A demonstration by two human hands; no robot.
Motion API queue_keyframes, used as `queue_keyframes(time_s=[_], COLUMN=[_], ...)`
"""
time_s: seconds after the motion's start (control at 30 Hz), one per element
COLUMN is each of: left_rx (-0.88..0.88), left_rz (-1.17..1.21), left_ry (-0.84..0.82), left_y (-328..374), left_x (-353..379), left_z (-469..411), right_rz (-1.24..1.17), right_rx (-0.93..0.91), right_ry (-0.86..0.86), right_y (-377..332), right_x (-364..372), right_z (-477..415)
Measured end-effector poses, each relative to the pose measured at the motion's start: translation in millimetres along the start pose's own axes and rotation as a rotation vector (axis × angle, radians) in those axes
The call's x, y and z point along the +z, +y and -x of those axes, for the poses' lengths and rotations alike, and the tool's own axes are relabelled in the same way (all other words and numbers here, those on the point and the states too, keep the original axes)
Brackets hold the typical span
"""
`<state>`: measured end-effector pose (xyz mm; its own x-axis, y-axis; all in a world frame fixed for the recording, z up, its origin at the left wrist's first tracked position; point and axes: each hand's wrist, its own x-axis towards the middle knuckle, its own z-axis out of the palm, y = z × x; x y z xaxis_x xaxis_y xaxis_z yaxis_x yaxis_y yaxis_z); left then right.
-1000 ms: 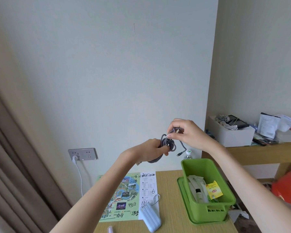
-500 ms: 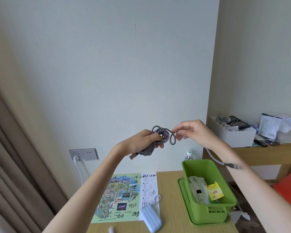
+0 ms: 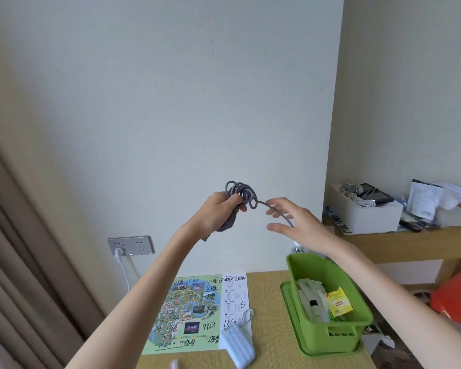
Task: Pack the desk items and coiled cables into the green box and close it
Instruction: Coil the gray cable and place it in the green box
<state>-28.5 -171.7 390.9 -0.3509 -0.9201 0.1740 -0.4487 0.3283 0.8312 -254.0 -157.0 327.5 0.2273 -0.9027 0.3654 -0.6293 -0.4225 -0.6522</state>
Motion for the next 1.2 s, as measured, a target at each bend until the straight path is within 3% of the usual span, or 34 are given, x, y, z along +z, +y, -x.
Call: queue_keyframes(time_s=[0.17, 0.37, 0.47, 0.67, 0.9, 1.2], left_rx=[0.004, 0.001, -0.014, -0.037, -0.026, 0.072], left_rz=[-0.086, -0.113, -0.115, -0.064, 0.074, 0.480], left_ry=[-0.098, -0.123, -0.134, -0.107, 0.098, 0.233], left_y=[1, 4, 4, 4, 0, 4], left_x=[4, 8, 6, -2, -11, 19], left_z=[2, 4, 5, 3, 1, -1], right_rz=[-0.173, -0.559, -0.553, -0.548, -0.599, -0.652], right_rx=[-0.008, 0.029, 0.062, 0.086, 0.095, 0.086], right_ry=[-0.008, -0.053, -0.036, 0.181, 0.247, -0.101], right_y=[-19, -37, -38, -34, -26, -48], right_x=[3, 8, 7, 4, -4, 20], right_z=[-7, -9, -10, -10, -6, -5])
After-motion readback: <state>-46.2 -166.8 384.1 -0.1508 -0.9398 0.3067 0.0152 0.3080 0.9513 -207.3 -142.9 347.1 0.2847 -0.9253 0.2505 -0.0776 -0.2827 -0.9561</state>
